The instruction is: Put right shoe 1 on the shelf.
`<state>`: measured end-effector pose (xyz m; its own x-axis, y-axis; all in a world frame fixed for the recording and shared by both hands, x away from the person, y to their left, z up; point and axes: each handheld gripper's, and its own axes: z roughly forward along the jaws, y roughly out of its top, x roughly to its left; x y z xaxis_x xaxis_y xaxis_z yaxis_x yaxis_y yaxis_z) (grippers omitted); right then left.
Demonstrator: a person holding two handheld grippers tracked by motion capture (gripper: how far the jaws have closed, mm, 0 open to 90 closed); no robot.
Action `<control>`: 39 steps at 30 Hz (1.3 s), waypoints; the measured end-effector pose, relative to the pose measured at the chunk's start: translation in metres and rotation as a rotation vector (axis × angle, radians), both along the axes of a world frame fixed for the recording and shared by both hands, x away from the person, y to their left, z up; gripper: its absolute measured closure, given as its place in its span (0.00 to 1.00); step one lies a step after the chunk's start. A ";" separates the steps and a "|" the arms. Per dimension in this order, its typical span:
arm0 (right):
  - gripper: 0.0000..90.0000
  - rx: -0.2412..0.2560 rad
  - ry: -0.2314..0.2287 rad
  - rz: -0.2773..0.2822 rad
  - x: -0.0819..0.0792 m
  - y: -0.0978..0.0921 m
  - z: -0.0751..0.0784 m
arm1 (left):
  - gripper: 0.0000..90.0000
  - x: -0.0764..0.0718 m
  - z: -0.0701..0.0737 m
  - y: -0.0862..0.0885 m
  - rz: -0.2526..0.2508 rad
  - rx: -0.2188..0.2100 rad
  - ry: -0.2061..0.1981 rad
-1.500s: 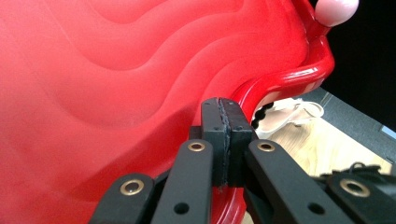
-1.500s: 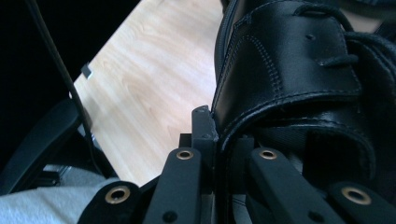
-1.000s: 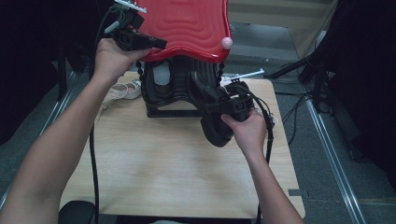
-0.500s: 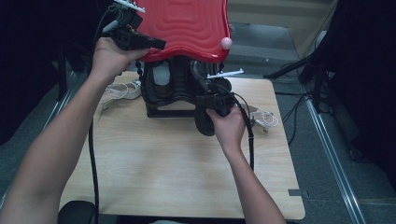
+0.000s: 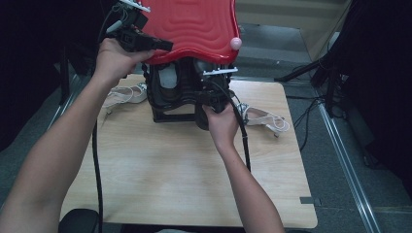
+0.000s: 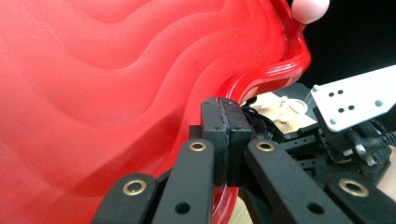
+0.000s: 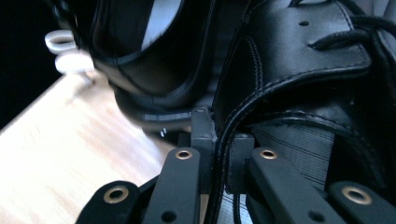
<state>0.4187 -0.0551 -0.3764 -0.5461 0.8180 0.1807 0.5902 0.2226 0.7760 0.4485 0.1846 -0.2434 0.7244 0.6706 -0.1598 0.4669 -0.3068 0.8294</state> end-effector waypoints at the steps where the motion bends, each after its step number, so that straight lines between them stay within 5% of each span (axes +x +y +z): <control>1: 0.96 0.009 -0.001 -0.004 0.001 0.001 0.000 | 1.00 0.000 0.000 -0.001 0.005 0.000 -0.002; 6: 0.96 0.030 -0.015 -0.028 0.005 0.003 0.000 | 1.00 -0.001 0.001 -0.004 0.023 0.063 -0.031; 16: 0.94 0.001 -0.065 -0.040 0.007 0.012 -0.003 | 1.00 -0.001 0.002 -0.003 0.007 0.033 -0.013; 23: 0.87 0.023 -0.042 -0.033 0.014 0.014 -0.007 | 1.00 0.000 0.002 -0.002 0.000 0.028 -0.020; 26: 0.80 0.086 0.001 -0.010 0.016 0.011 -0.006 | 1.00 -0.001 0.002 -0.002 0.001 0.035 -0.025; 28: 0.78 0.074 0.015 0.010 0.016 0.013 -0.007 | 1.00 -0.001 0.002 -0.003 0.004 0.036 -0.026; 31: 0.79 0.049 -0.007 0.008 0.014 0.014 -0.005 | 1.00 -0.001 0.002 -0.003 0.008 0.038 -0.025; 35: 0.93 0.044 -0.008 -0.020 0.013 0.013 -0.002 | 1.00 -0.001 0.002 -0.003 0.008 0.039 -0.028; 39: 0.95 0.078 -0.023 -0.061 0.014 0.006 0.004 | 1.00 -0.001 0.003 -0.003 0.012 0.040 -0.015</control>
